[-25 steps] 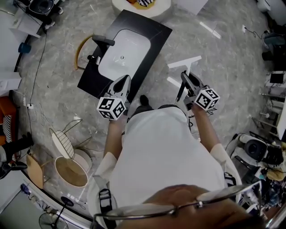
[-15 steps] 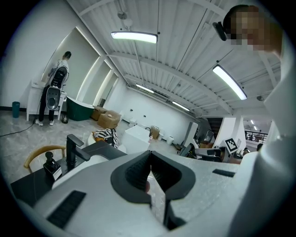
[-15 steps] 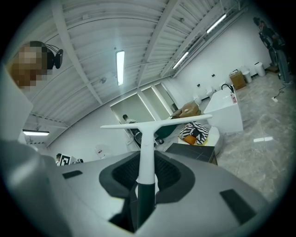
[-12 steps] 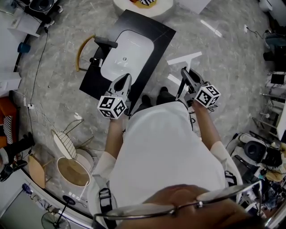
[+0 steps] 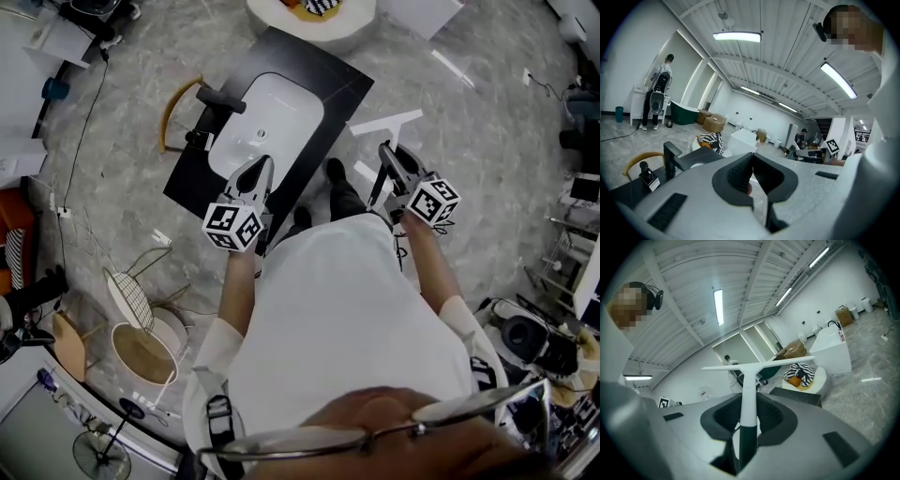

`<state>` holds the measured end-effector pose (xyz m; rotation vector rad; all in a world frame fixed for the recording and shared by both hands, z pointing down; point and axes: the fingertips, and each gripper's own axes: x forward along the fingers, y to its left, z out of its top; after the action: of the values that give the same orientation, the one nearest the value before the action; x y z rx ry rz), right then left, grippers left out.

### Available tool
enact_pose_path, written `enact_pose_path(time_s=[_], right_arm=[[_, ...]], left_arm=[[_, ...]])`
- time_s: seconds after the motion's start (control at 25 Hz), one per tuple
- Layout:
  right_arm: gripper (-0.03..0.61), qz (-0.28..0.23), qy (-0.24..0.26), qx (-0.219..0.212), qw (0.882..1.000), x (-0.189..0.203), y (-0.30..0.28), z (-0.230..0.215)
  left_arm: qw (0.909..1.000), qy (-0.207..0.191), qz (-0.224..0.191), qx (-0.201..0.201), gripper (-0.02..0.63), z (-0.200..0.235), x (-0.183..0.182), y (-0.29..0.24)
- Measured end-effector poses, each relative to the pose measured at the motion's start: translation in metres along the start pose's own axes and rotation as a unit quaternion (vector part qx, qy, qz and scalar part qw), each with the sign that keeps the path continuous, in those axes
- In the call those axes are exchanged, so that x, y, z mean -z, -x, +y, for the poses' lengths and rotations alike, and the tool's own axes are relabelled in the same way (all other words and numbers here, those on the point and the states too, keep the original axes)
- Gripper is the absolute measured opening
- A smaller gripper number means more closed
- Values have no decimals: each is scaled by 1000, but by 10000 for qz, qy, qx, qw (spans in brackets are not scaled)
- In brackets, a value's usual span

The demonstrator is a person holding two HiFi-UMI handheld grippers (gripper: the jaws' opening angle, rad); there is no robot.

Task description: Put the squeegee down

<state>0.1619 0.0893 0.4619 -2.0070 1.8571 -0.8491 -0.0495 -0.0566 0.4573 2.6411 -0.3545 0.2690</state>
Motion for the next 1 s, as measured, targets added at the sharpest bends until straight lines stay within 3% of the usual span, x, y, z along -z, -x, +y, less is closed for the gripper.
enact_pose_path(time_s=[0.52, 1.0], right_arm=[[92, 750, 246, -736, 9942, -72, -89, -82], [92, 1669, 611, -1521, 9723, -86, -178, -105]], left_arm=[[9952, 241, -223, -918, 5, 7, -25, -82], [9772, 786, -430, -1927, 5, 30, -22, -106]])
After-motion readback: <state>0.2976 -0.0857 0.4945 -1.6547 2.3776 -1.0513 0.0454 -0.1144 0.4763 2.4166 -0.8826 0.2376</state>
